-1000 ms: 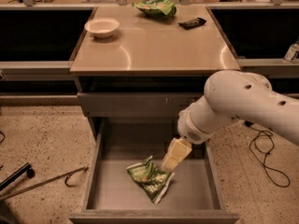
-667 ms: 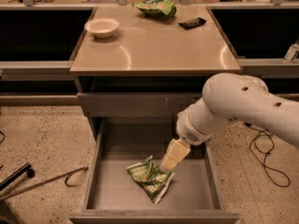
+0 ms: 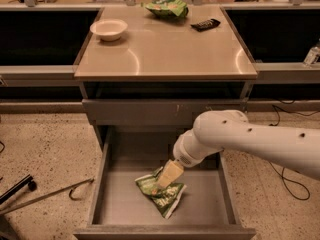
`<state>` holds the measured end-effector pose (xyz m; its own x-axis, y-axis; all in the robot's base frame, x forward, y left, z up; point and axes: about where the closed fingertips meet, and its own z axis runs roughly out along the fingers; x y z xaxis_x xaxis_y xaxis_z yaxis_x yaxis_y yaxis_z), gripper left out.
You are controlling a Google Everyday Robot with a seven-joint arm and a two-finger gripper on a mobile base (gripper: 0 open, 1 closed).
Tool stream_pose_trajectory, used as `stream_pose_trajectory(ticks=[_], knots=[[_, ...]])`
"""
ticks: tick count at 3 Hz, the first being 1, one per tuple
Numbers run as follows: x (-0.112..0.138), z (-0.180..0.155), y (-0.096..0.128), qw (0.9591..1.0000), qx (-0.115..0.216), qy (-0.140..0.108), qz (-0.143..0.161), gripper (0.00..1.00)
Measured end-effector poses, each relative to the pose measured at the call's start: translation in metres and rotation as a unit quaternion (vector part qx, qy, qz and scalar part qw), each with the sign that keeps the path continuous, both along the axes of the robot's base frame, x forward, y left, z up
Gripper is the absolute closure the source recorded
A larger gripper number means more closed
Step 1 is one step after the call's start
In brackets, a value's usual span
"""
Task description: Pick green jalapeno chip bag from middle drawer and place on counter
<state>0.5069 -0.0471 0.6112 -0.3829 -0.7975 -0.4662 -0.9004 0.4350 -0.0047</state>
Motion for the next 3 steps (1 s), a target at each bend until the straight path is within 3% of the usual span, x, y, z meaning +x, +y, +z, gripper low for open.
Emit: stream_pose_trajectory(ticks=[1,2,3], knots=[[0.013,-0.05,0.007,0.9989,0.0,0.008,-0.047,0.0],[0.013,-0.095,0.002,0.9956,-0.002,0.034,-0.088,0.0],[0.014,-0.1,0.004,0.9956,0.0,0.036,-0.086,0.0]])
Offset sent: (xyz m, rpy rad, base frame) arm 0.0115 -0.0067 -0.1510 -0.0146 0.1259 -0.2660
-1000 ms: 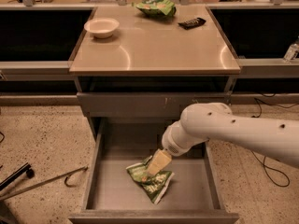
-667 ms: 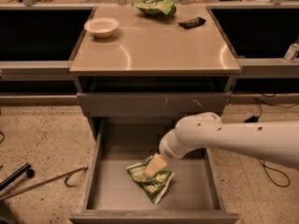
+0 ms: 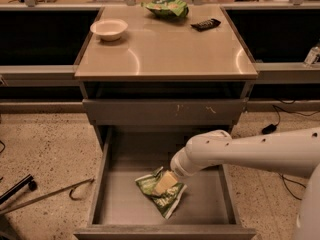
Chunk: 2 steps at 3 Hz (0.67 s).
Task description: Pick green jalapeno chip bag from middle drawer and place on counter
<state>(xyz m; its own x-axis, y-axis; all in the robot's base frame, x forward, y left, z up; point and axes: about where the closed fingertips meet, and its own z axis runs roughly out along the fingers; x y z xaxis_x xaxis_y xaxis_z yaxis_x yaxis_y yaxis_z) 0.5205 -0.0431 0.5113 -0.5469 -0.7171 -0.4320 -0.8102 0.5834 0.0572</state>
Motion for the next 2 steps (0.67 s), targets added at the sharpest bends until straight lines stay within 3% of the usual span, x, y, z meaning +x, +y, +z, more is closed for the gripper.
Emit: stream_pose_trajectory(ticks=[2], knots=[[0.017,-0.071,0.011,0.9994,-0.012,0.032,-0.003,0.0]])
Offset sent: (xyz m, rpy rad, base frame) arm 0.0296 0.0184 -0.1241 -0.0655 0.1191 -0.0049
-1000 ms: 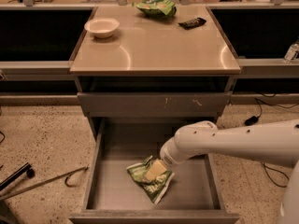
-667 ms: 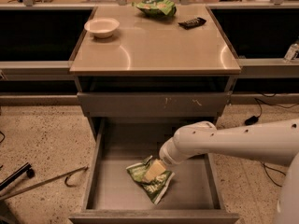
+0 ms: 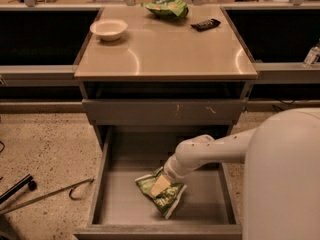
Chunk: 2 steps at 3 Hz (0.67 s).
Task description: Pick green jalapeno chip bag from middle drawer and place on counter
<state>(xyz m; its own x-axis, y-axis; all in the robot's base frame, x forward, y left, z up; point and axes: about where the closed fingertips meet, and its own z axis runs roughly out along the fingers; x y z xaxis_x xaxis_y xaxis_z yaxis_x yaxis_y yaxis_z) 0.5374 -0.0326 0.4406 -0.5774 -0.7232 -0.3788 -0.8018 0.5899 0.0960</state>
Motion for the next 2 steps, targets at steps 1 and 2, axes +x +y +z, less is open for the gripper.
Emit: stream_pose_trajectory(ticks=[1,2], knots=[[-0.0002,-0.0319,-0.0028,0.9996,-0.022,0.019,0.003,0.0],[-0.0002,-0.0321,-0.0028,0.9996,-0.022,0.019,0.003,0.0]])
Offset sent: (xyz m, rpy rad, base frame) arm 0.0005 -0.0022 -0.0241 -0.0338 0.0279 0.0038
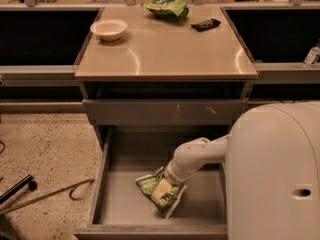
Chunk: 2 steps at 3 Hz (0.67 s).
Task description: Pick green jalapeno chip bag from middle drawer and place on counter
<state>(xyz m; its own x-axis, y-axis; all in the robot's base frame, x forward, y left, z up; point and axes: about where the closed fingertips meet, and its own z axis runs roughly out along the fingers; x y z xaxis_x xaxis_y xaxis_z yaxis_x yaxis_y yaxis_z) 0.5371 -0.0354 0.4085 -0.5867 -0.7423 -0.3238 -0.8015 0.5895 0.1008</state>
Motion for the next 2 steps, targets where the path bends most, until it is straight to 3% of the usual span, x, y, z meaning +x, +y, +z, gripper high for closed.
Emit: stream_pose_trajectory(ticks=[1,2], knots=[[0.0,-0.011,0.0,0.9999,0.008,0.007,-0.003,0.0],[0.004,-0.038,0.015,0.9993,0.02,0.027,0.014,0.0]])
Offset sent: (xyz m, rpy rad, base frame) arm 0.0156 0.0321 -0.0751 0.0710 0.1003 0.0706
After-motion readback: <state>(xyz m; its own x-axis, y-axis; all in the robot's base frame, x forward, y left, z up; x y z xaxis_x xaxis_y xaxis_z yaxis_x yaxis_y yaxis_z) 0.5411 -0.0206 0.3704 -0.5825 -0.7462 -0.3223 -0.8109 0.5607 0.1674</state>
